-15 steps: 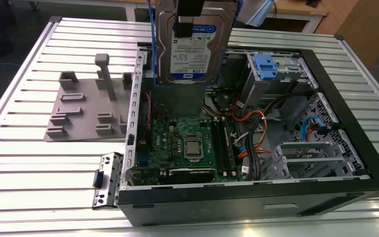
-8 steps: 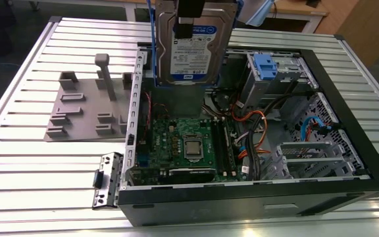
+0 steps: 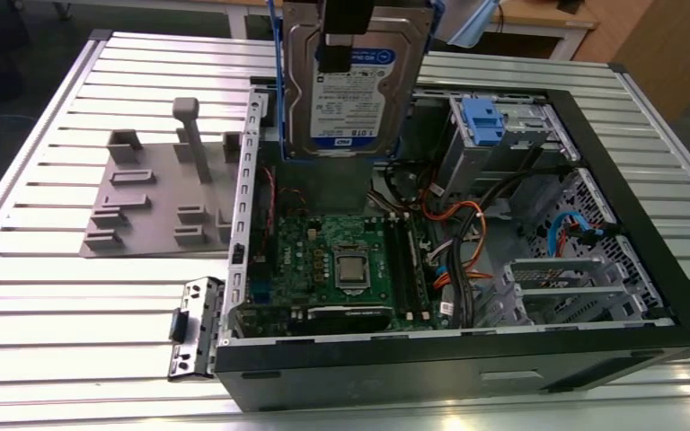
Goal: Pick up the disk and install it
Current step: 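Pick up the disk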
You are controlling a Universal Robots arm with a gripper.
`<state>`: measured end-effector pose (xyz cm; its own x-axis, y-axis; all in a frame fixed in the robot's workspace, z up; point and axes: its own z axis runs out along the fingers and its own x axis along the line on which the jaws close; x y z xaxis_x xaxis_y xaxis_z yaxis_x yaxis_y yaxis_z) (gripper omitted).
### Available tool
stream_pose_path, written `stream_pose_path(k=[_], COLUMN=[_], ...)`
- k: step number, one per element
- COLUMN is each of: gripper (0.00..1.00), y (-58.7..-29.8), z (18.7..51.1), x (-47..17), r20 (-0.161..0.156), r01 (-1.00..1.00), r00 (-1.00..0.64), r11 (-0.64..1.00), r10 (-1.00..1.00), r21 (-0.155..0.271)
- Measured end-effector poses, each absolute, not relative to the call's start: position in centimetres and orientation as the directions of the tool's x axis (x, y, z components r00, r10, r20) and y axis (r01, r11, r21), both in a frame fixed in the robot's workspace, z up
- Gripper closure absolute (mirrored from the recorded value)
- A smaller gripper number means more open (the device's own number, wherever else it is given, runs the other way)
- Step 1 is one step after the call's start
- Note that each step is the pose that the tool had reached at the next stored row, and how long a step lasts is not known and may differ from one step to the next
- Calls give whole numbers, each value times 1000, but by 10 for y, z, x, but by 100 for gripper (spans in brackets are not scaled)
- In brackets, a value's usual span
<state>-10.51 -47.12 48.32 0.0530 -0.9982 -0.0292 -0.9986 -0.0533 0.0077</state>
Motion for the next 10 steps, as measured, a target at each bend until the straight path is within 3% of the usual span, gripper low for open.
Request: stream_pose_path(k=[10], gripper=[64], y=[-475], z=[483], x=[-105], r20=[-29], r01=[-999], r00=[53], r11=[-53], r10=[-998], r21=[8])
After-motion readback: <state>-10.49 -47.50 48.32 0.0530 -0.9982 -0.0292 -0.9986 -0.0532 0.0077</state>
